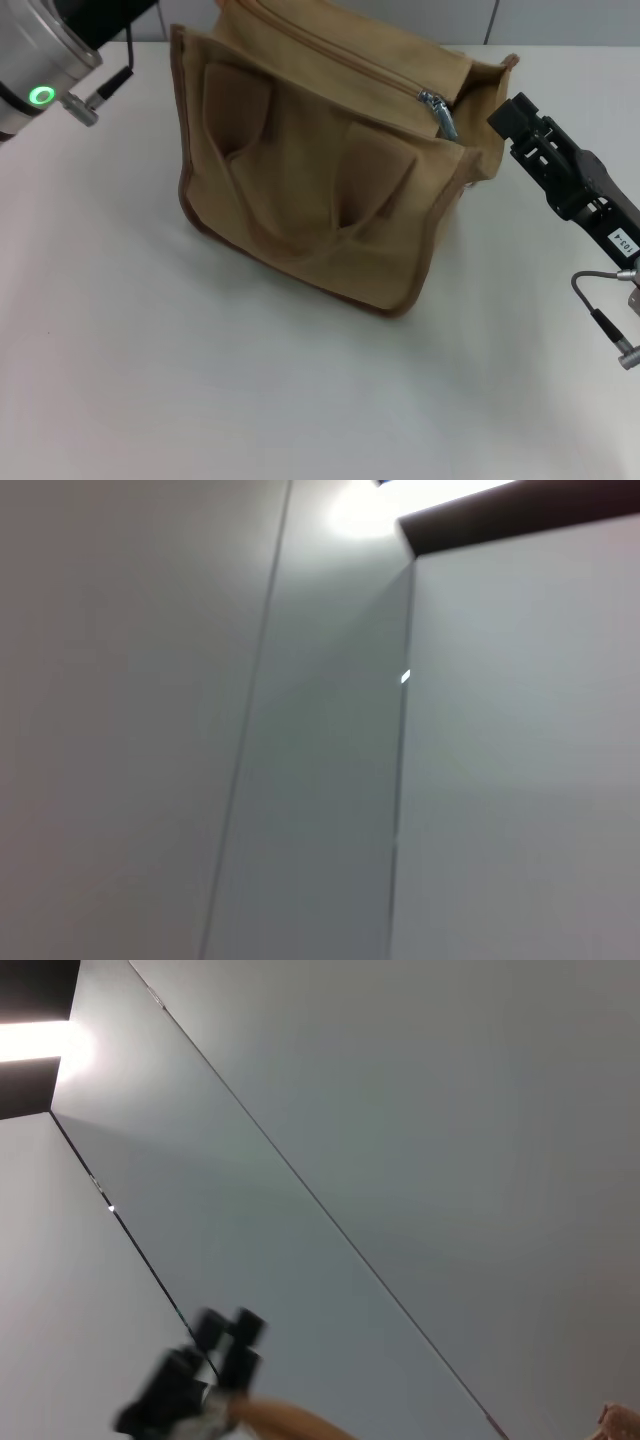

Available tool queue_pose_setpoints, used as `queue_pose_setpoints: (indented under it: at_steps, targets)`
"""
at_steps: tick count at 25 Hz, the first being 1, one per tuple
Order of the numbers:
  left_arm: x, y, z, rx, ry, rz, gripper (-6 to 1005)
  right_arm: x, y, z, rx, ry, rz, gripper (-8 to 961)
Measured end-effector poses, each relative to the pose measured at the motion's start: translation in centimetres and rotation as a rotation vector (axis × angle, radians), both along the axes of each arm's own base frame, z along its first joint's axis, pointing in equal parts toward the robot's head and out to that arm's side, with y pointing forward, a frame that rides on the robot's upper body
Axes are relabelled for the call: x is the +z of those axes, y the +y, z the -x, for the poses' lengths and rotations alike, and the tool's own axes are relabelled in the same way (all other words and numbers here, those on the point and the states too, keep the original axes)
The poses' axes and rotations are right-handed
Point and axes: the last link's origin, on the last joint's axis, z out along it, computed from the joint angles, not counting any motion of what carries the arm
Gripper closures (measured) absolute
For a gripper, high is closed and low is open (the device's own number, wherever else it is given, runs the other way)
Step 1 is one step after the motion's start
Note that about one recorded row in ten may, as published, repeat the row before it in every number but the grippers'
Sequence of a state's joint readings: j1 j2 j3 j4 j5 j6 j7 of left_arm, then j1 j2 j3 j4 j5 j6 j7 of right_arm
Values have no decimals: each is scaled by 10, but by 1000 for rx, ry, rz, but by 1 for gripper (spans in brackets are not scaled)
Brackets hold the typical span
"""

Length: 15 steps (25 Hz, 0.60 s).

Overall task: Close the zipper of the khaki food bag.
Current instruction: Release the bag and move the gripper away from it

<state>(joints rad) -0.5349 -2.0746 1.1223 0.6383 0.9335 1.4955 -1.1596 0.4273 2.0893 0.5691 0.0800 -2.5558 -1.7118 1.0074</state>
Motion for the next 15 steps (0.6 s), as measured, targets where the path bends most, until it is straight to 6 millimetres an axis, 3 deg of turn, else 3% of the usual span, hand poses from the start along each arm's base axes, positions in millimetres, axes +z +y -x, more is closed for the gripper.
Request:
queue_pose_setpoints:
  at_steps: [4,7,10,11,12,13,15]
  targets:
    - [10,-17,-6,-113,-54,-6,616,0,-1,-1,-1,-8,-8,448]
    - [0,-41,-6,-240,-21,48,487,1,-8,-5,-2,-29,-57,337]
    - [-7,-51,-3,-287,19,77,391,5,-18,-8,23,-65,-129,336]
    - [-21,-69,6,-345,100,126,359,7,-24,-10,46,-96,-165,336]
    - [-21,-69,6,-345,100,126,327,7,-24,-10,46,-96,-165,335]
    - [-36,-93,29,-365,201,184,295,9,-29,-12,66,-115,-182,335]
    - [-46,-106,49,-314,242,211,231,9,-37,-14,106,-156,-201,334]
